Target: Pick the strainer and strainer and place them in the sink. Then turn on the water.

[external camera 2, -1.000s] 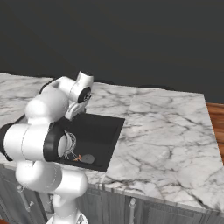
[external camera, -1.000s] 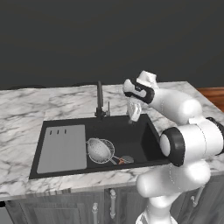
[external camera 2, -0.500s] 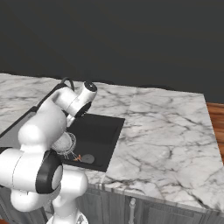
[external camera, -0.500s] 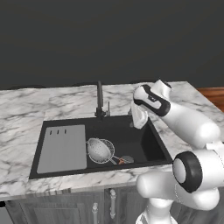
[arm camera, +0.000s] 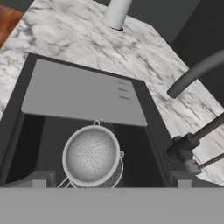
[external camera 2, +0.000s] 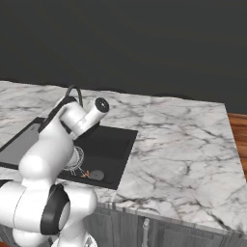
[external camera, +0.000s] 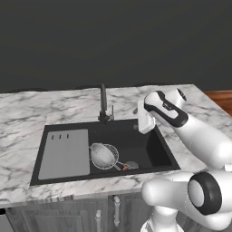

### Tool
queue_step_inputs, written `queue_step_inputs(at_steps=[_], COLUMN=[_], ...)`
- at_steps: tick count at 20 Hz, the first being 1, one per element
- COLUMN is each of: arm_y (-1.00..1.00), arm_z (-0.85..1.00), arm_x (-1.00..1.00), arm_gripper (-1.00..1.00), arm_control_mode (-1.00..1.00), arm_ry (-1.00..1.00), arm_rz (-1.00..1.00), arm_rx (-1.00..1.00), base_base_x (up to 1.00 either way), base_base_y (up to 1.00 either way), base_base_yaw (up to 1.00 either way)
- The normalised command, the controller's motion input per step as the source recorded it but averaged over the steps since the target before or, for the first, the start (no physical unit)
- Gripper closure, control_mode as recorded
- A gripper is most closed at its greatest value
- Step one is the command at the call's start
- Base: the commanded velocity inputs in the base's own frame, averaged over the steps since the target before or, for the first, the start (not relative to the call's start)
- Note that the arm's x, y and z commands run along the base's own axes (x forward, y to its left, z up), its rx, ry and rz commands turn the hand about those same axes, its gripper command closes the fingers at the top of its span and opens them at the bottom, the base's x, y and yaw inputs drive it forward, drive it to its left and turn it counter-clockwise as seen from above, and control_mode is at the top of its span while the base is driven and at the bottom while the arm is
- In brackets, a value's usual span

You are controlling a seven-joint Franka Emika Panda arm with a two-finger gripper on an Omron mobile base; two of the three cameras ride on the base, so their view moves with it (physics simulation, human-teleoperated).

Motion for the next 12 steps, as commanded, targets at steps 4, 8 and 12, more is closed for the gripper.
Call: queue_step_inputs(at_steps=[4, 8, 12], arm_y=[0.00, 0.00, 0.00], arm_z=[0.14, 0.02, 0.01], arm_x=[0.06, 0.15, 0.27], arm_gripper=[-1.00, -1.00, -1.00], arm_control_mode=[-1.00, -1.00, -1.00], arm_ry=[-0.10, -0.05, -0.01], arm_rz=[-0.04, -0.06, -0.05], arm_rx=[0.11, 0.12, 0.13], base_base_x=[0.00, 0.00, 0.00], base_base_y=[0.00, 0.00, 0.00], base_base_yaw=[0.00, 0.00, 0.00])
